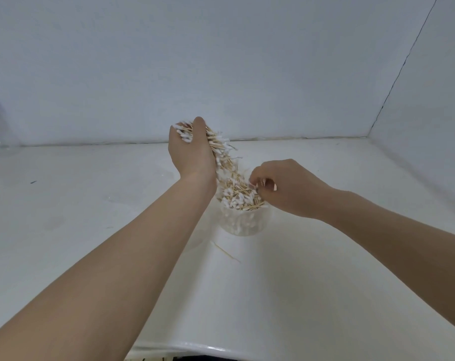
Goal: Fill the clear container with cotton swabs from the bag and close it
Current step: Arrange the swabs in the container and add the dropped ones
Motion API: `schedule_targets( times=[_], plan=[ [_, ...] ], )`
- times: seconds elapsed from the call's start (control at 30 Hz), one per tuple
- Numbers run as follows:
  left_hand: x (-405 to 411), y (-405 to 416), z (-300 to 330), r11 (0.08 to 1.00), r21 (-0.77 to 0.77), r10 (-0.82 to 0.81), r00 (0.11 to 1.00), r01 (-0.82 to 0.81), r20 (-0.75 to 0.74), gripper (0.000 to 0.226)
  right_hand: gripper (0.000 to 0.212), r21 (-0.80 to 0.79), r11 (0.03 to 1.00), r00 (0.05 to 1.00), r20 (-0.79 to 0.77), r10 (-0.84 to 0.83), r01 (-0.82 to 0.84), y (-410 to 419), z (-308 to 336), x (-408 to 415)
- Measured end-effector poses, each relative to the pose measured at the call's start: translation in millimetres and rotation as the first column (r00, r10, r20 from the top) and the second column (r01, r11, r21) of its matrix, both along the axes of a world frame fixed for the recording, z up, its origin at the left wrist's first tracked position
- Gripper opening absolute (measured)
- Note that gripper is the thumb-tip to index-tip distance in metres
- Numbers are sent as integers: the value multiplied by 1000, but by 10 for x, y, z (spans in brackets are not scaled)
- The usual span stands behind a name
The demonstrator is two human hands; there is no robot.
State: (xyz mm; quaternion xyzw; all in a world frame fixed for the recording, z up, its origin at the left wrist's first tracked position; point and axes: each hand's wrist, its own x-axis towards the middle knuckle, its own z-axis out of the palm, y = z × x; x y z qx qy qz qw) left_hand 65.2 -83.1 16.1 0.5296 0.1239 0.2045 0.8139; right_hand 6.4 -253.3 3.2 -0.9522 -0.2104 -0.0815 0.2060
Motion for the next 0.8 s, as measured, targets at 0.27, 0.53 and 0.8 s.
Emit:
schedule_targets(
  times=[0.27,0.53,0.8],
  plan=[
    [-22,-38,10,1000,22,-4,1000,4,8,20,45,38,999,997,73,-40,37,22,-42,-34],
    [-54,-64,-1,999,35,-18,1000,18,15,22,23,-1,998,985,157,-68,69,-30,-247,-16],
    [-60,-68,20,999,36,-21,1000,21,16,21,50,63,994,996,33,-88,86,47,-284,-64]
  ],
)
